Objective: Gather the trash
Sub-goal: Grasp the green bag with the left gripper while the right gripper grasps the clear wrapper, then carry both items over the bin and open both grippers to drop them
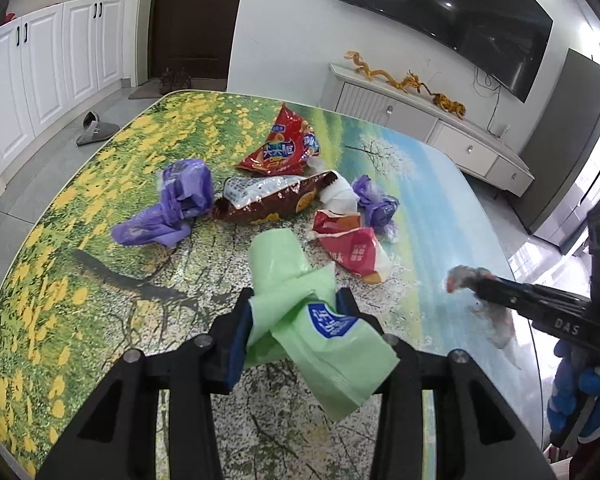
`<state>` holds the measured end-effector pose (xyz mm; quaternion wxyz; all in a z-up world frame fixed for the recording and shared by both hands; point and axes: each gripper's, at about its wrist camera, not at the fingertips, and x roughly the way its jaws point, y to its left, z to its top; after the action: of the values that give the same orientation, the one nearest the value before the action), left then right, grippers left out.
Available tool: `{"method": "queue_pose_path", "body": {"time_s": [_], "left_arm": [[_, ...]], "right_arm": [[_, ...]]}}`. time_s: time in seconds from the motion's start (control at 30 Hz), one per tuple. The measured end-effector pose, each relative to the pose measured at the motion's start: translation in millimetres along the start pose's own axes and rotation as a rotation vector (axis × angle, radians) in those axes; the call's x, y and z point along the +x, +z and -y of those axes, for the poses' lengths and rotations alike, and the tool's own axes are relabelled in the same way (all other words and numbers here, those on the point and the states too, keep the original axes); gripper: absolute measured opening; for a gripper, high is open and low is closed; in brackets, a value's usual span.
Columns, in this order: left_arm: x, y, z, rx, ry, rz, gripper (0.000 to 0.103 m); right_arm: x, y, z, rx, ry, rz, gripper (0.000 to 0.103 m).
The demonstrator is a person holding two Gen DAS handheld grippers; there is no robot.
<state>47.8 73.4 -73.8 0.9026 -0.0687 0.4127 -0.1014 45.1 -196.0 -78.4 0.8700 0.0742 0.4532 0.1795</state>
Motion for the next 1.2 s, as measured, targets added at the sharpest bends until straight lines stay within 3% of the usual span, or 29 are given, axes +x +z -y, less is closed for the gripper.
{"method": "queue_pose_path", "body": {"time_s": [0.33,0.53,0.83,1.2], "left_arm": [[-43,1,1,-0.032,0.016,0.070,0.039],[-70,18,34,0.013,-0.016,0.134,0.039],[-76,35,128,0.133,-0.132,0.133,0.039],[-24,21,275,0.340,-0.245,0.008,0.039]], "right_arm": [[-65,-18,20,0.067,-0.035,0.102,0.016],[-102,-29,31,0.096,-0.045,0.177,0.016],[-160,-55,89,0.226,-0.089,0.298,0.016],[-176,-104,198,0.484,-0.141,0.331,0.016]]}}
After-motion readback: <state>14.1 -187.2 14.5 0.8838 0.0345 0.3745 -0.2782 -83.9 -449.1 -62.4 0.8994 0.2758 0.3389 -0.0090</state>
